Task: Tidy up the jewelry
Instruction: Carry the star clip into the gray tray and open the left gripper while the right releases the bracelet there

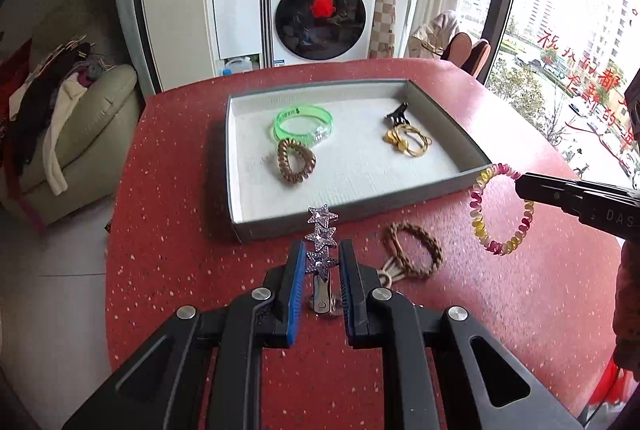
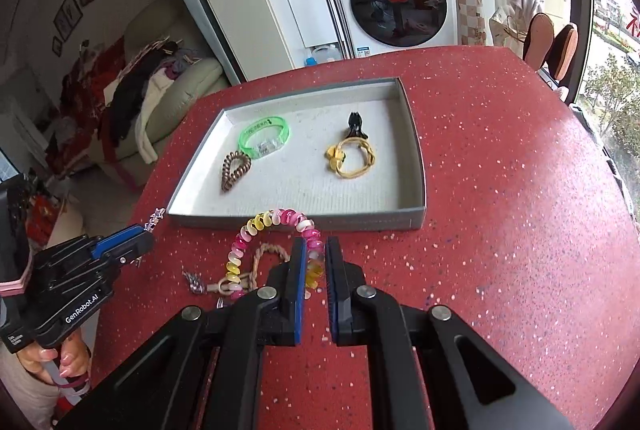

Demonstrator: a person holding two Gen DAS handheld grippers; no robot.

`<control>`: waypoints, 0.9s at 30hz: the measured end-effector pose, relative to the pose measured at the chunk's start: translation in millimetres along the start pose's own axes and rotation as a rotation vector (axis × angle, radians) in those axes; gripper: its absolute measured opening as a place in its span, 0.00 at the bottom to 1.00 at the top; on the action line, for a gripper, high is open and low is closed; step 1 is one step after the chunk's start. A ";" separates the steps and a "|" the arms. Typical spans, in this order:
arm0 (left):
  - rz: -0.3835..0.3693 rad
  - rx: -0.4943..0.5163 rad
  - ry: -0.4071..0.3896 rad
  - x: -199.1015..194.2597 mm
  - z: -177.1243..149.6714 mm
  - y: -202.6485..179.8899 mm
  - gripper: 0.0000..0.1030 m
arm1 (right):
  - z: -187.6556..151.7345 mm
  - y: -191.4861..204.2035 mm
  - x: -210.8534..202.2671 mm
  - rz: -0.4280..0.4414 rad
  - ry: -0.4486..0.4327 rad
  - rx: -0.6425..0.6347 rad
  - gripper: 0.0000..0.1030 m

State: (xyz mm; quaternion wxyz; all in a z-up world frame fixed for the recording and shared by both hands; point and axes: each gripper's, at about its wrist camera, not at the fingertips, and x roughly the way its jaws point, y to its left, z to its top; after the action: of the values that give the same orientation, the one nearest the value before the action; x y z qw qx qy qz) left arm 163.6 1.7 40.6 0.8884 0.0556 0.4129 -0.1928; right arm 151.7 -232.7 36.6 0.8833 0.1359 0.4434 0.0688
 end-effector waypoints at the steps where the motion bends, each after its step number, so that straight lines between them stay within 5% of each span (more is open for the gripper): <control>1: -0.003 -0.003 -0.005 2.1 7.9 1.0 0.34 | 7.5 -1.2 4.0 0.001 0.001 0.006 0.10; 15: 0.038 -0.009 0.022 79.1 88.5 -0.3 0.34 | 73.6 -27.7 75.6 -0.051 0.045 0.067 0.10; 27: 0.090 0.006 0.085 138.0 84.4 -9.5 0.34 | 66.6 -44.7 117.3 -0.130 0.094 0.063 0.10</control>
State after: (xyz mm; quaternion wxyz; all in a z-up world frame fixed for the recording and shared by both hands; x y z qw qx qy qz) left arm 300.7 -69.7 -7.9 0.8776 0.0846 0.4469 -0.1513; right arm 275.2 -258.9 -28.6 0.8594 0.1313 0.4941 0.0036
